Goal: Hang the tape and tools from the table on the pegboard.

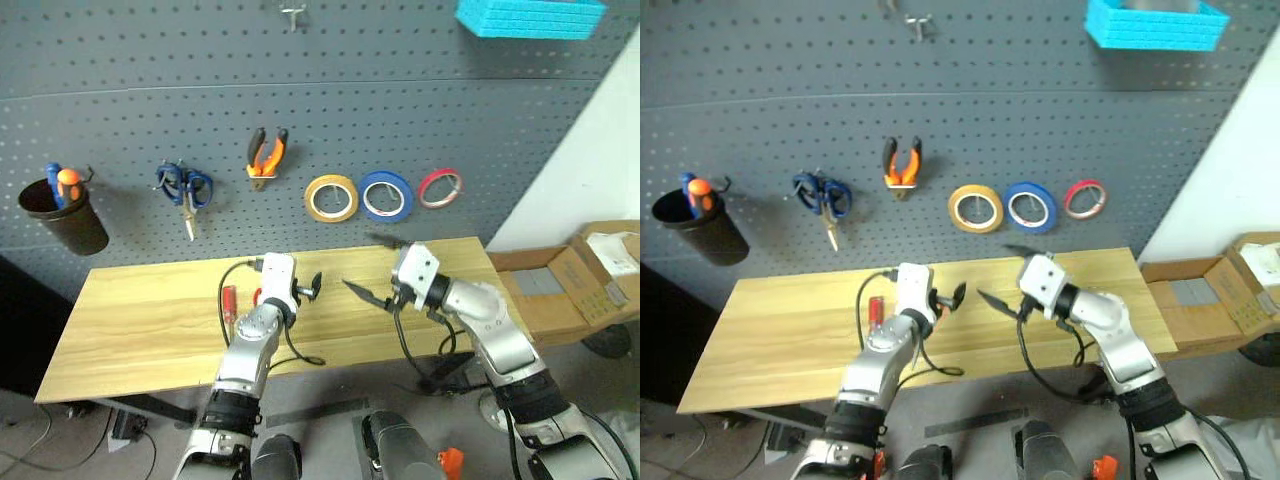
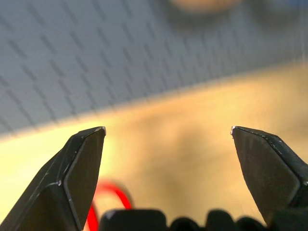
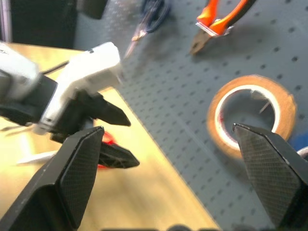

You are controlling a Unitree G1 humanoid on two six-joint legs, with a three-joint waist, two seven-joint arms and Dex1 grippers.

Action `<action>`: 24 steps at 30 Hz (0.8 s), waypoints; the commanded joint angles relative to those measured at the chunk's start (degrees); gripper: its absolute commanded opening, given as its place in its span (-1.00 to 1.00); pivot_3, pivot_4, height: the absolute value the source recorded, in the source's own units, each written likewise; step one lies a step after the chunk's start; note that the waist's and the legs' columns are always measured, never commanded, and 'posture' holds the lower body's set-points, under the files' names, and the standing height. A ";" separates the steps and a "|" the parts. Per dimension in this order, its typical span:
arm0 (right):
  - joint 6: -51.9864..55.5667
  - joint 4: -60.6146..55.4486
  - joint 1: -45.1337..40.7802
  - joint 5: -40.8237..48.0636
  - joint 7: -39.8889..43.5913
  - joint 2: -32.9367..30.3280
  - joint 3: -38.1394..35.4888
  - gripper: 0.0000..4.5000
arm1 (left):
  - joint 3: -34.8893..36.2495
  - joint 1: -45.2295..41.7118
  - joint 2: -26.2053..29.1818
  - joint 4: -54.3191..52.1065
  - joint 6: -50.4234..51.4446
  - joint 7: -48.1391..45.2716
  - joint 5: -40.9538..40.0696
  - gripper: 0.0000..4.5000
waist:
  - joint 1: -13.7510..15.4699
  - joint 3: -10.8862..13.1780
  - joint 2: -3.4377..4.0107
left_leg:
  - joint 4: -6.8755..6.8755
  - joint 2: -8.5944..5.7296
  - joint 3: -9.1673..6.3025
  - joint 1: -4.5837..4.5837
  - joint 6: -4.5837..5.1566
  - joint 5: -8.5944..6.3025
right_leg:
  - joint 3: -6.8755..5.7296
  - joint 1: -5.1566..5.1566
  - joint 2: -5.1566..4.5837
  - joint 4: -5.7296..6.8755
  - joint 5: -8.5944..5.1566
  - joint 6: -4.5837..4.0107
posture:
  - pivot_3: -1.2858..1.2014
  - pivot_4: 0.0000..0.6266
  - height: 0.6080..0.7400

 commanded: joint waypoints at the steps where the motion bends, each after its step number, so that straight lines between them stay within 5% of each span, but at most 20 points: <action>1: -5.78 2.47 -0.66 1.44 4.14 0.03 0.66 0.99 | -0.49 3.45 -0.96 -6.82 4.19 5.91 4.18 1.00 | -1.18 -0.14 -0.02 | 0.02 -0.01 0.00 0.04 0.04 0.03 | 0.03 0.04 0.00 0.01 0.02 -0.01 | -0.10 -0.71 1.00; 9: -7.67 6.28 -3.57 3.66 10.28 5.75 4.19 0.99 | 1.30 11.54 1.62 -17.13 9.61 8.21 7.45 1.00 | -1.34 -0.83 -0.03 | -0.06 -0.06 -0.02 0.25 0.08 0.07 | 0.12 0.24 -0.01 0.05 0.21 0.27 | -0.03 -0.70 1.00; 24: -4.02 11.65 -3.68 2.11 13.22 12.48 9.90 0.99 | 4.24 14.73 3.93 -11.74 8.65 0.23 2.52 1.00 | 6.19 -0.52 0.22 | -0.08 -0.04 -0.11 0.25 0.07 0.07 | -0.01 0.24 -0.03 0.02 -0.13 -0.28 | 0.06 -0.40 1.00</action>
